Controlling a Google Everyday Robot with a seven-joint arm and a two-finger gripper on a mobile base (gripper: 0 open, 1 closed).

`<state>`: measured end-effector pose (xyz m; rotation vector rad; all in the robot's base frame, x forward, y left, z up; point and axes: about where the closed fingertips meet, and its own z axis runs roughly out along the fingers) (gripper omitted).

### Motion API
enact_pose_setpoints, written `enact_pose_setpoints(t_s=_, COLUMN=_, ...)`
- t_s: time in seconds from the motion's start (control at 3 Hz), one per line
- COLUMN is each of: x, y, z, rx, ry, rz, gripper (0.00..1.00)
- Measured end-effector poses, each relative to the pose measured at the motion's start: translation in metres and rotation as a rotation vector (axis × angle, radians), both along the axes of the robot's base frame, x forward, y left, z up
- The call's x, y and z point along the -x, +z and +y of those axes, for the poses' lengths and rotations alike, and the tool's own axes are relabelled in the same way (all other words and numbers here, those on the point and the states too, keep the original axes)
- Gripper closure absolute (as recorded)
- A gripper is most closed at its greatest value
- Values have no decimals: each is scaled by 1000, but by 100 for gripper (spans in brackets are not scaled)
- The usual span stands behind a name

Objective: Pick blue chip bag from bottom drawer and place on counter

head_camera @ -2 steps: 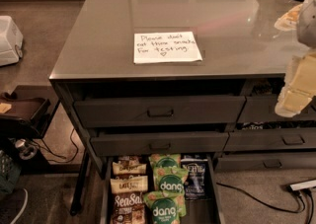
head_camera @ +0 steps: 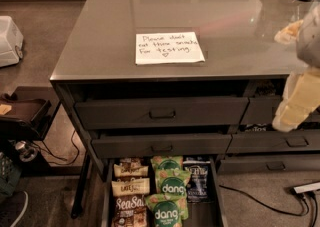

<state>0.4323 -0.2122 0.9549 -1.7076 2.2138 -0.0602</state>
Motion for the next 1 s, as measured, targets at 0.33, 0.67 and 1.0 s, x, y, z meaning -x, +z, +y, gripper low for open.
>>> enact_pose_setpoints(t_s=0.33, x=10, y=-45, z=10, rx=-51, ry=19, rz=-14, gripper=0)
enact_pose_setpoints(t_s=0.67, x=15, y=-106, z=24, rx=-103, ry=41, rz=-15, gripper=0)
enact_pose_setpoints(t_s=1.0, x=21, y=-177, z=42, rx=-162, ry=55, rz=11, gripper=0)
